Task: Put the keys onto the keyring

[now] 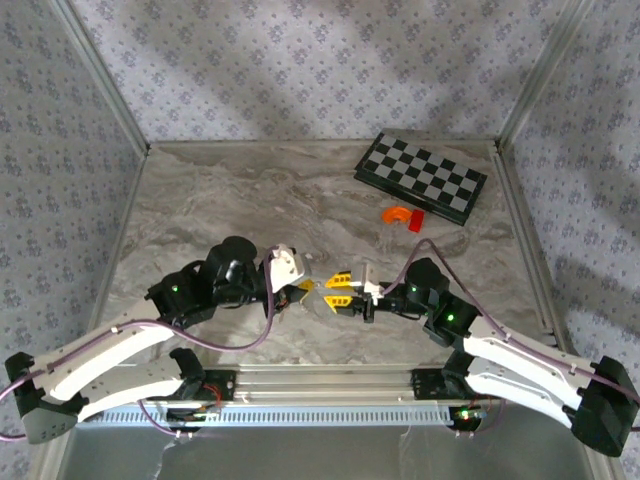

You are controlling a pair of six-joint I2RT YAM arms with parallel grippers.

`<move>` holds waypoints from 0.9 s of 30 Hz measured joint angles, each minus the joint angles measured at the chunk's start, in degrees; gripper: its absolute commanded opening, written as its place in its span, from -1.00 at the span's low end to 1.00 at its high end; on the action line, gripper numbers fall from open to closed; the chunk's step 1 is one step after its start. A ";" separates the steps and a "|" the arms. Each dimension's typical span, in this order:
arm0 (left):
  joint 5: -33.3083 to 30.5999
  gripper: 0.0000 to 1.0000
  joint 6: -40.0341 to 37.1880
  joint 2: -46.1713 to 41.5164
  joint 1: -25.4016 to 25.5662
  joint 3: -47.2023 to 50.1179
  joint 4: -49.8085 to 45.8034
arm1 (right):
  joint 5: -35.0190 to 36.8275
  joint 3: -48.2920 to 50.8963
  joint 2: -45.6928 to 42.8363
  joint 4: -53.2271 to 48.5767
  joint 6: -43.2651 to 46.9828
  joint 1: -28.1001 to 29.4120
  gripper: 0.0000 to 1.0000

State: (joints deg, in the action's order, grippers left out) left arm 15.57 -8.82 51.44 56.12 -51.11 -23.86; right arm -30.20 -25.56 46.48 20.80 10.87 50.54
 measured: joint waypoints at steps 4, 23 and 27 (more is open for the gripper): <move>0.37 -1.00 -0.37 1.55 0.92 -0.94 -1.27 | 1.16 0.00 0.00 -0.02 0.76 0.42 -0.28; 0.68 -1.00 -1.22 4.94 2.51 -2.78 -4.13 | 1.92 0.02 1.66 -0.79 1.88 0.50 -0.38; 0.68 -1.00 -1.22 4.94 2.51 -2.80 -4.70 | 1.70 0.02 2.45 -1.68 2.47 0.50 -0.52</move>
State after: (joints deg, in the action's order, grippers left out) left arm 16.25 -10.04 56.38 58.63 -53.91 -28.56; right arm -28.49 -25.54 48.93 19.11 13.34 51.05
